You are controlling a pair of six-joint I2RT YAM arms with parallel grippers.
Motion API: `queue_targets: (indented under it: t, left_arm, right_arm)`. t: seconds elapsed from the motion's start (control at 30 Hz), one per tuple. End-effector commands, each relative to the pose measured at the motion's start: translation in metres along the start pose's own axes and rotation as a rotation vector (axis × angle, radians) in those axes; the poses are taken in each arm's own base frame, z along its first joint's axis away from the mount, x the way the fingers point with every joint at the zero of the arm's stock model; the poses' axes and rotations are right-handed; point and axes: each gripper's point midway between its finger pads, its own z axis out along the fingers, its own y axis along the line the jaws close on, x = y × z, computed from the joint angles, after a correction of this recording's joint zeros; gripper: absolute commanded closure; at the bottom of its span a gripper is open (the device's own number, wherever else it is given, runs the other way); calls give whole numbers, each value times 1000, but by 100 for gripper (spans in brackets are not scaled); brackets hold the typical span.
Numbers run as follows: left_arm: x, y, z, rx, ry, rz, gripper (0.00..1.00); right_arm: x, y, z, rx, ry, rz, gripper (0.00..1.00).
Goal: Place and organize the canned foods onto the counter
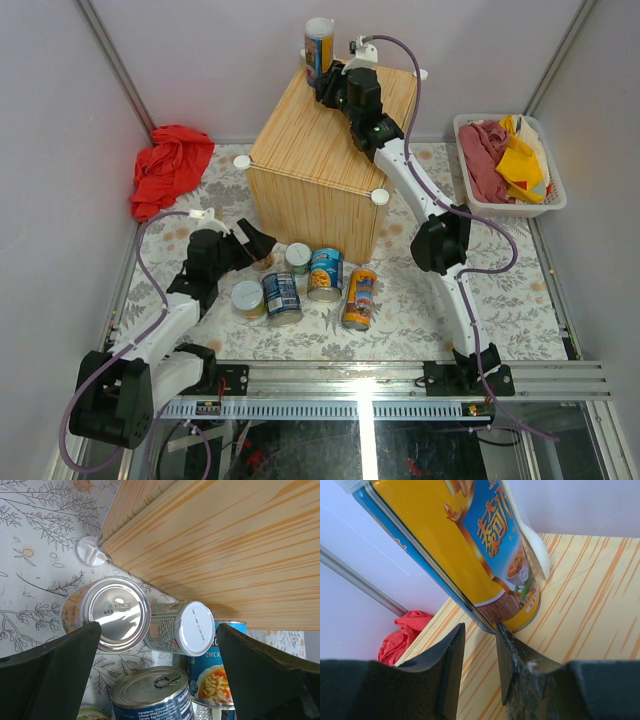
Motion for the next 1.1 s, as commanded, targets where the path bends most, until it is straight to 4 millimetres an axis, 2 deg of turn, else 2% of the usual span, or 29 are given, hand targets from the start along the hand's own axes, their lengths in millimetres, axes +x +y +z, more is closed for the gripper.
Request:
queue_targets:
  t: [0.0,0.07,0.2,0.23,0.33,0.43,0.57,0.7,0.87,0.9,1.07]
  left_arm:
    - [-22,-21,-6,66,-63,5,0]
    - [-23,-23,-10,69,-64,4,0]
    - [-26,-29,-21,78,-76,0,0]
    - [-27,-30,-24,75,-76,-4,0]
    - [-28,-30,-27,43,-56,-25,0]
    - [-25,-30,-29,31,-38,-59,0]
    - [-25,-28,-31,20,-52,-120,0]
    - [-21,-26,-33,9,-56,-155,0]
    - [-11,-20,-36,-4,-61,-189,0]
    - [-9,-19,-37,-7,-62,-194,0]
    - [-6,-17,-40,-15,-65,-198,0]
  right_arm:
    - [-62,36,-23,-66,-115,-28,60]
    - [-67,47,-36,-70,-104,-65,56]
    - [-85,71,-74,-62,-80,-116,42]
    - [-95,76,-88,-58,-76,-119,39]
    - [-104,82,-125,-26,-29,-123,31]
    - [-98,81,-169,10,32,-145,26]
    - [-95,77,-238,55,69,-161,25]
    - [-68,58,-303,133,135,-151,24]
    - [-6,14,-373,254,270,-106,22]
    - [2,7,-386,263,285,-79,22]
    - [64,-29,-422,351,409,-36,21]
